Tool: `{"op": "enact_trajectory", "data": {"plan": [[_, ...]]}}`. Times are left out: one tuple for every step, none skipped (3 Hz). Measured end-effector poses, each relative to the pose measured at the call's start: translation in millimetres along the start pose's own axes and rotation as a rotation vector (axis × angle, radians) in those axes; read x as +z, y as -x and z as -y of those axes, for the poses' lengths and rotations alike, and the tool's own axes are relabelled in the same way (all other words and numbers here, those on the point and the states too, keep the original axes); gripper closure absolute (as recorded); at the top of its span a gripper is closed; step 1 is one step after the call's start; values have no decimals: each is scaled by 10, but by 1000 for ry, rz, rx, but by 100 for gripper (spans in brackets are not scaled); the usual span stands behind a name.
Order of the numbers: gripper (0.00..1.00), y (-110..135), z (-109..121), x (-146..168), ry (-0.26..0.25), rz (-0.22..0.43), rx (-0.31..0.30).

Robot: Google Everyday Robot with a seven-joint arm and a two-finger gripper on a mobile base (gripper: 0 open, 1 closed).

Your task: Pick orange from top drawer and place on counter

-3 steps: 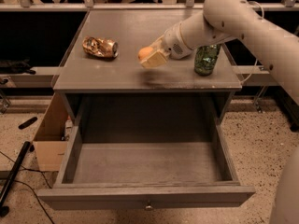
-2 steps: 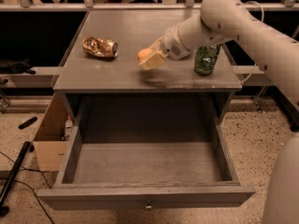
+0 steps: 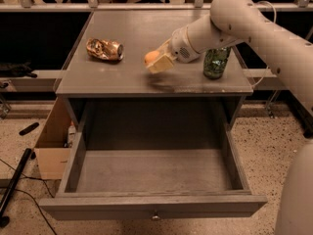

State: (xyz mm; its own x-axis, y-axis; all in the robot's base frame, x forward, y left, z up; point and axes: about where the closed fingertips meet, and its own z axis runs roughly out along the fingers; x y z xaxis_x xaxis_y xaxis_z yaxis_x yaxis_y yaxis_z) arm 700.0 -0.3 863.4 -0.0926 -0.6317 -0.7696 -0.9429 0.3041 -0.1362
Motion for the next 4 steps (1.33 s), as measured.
{"op": "enact_trajectory", "data": {"plan": [[37,0,0,0,0,0,0],[14,0,0,1,0,0,0],[0,0,-1,2,0,0,0],[0,0,-1,2,0,0,0]]}}
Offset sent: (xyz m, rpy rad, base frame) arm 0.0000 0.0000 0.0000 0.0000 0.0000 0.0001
